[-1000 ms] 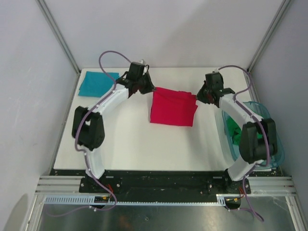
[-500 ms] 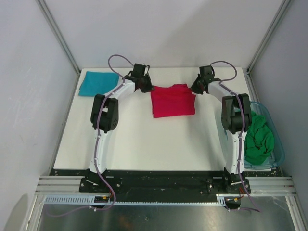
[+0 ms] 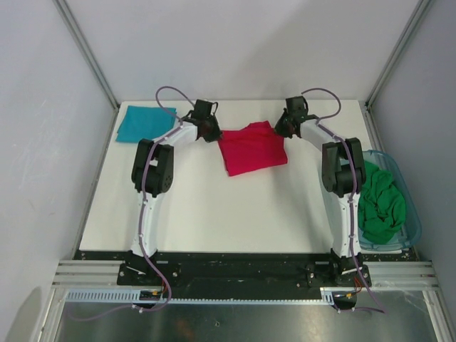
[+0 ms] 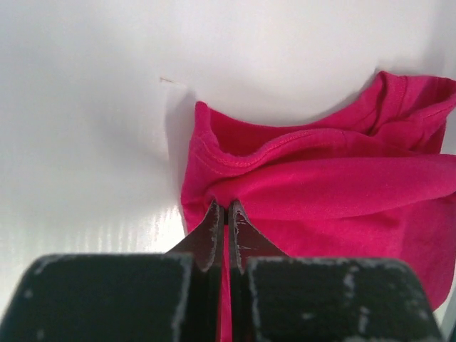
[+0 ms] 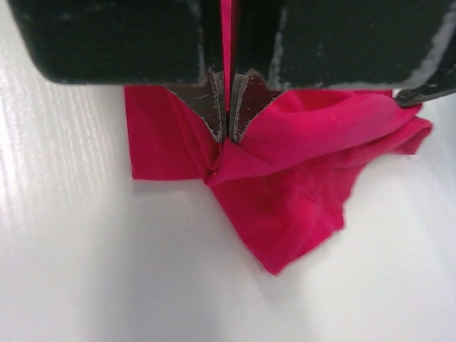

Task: Fold and stack the t-shirts
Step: Fold the long partially folded tshirt into a neat square

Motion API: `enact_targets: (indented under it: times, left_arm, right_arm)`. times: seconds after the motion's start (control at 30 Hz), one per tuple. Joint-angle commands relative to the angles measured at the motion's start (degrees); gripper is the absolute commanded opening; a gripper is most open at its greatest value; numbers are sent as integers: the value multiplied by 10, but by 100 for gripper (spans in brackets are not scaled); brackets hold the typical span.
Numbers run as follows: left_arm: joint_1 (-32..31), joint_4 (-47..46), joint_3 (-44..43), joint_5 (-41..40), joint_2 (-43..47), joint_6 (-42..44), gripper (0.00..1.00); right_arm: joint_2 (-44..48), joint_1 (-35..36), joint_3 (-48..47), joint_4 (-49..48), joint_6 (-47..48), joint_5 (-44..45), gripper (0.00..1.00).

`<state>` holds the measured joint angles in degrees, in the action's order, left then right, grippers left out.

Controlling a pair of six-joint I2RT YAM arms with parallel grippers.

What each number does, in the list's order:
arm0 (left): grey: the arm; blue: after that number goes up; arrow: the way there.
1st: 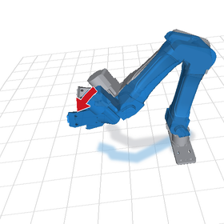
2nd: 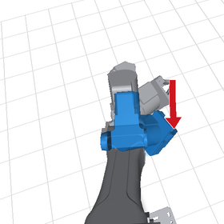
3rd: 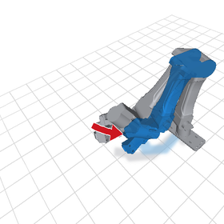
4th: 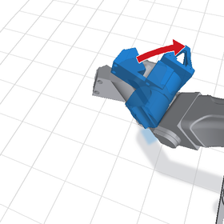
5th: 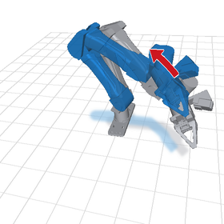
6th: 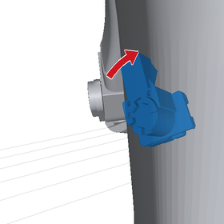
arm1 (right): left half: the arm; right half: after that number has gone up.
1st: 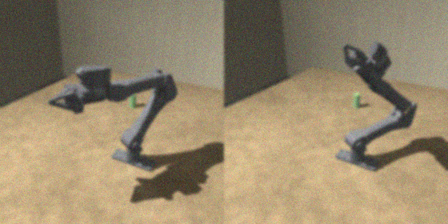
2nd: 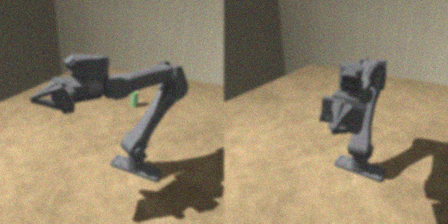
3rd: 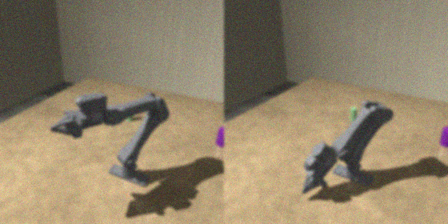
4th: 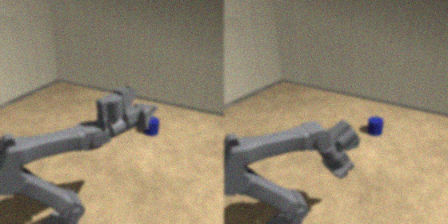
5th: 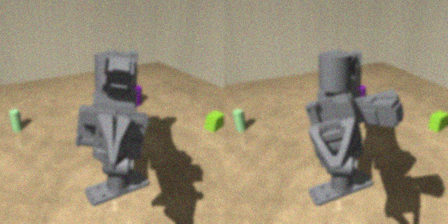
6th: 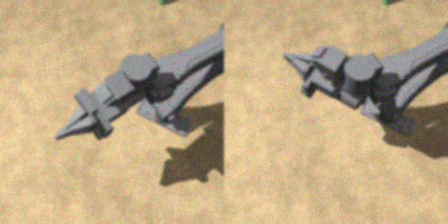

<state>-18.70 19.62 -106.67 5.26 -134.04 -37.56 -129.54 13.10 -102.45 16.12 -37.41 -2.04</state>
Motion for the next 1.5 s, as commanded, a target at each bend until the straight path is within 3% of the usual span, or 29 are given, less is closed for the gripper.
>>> enact_targets:
  times: [0.0, 0.33, 0.6, 0.83, 1.1, 1.17, 1.27, 1.37, 1.47]
  left_arm:
    - [17, -8, 17, -19, 8, -4, 0]
    - [-7, -11, 206, -23, 131, -19, 0]
    - [-34, -26, 394, -43, 295, -12, 0]
    - [-34, -26, 459, -44, 411, -4, 0]
    - [1, -26, 393, -30, 350, 14, 0]
    - [9, -26, 370, -26, 323, 21, 0]
    - [18, -28, 333, -18, 275, 37, 6]
    - [31, -31, 303, -8, 244, 43, 34]
    - [43, -32, 283, -2, 239, 47, 57]
  right_arm:
    - [-27, 13, -5, 35, 0, 20, 0]
    - [117, 14, 233, 28, -31, 44, 0]
    - [326, 44, 443, 22, -48, 61, 0]
    - [429, 61, 444, 15, -43, 73, 0]
    - [343, 64, 388, -108, -17, 40, 1]
    - [301, 62, 368, -137, -3, 31, 11]
    - [254, 55, 332, -146, 14, 11, 43]
    - [244, 46, 302, -125, 26, 7, 63]
    - [267, 45, 291, -99, 42, 17, 66]
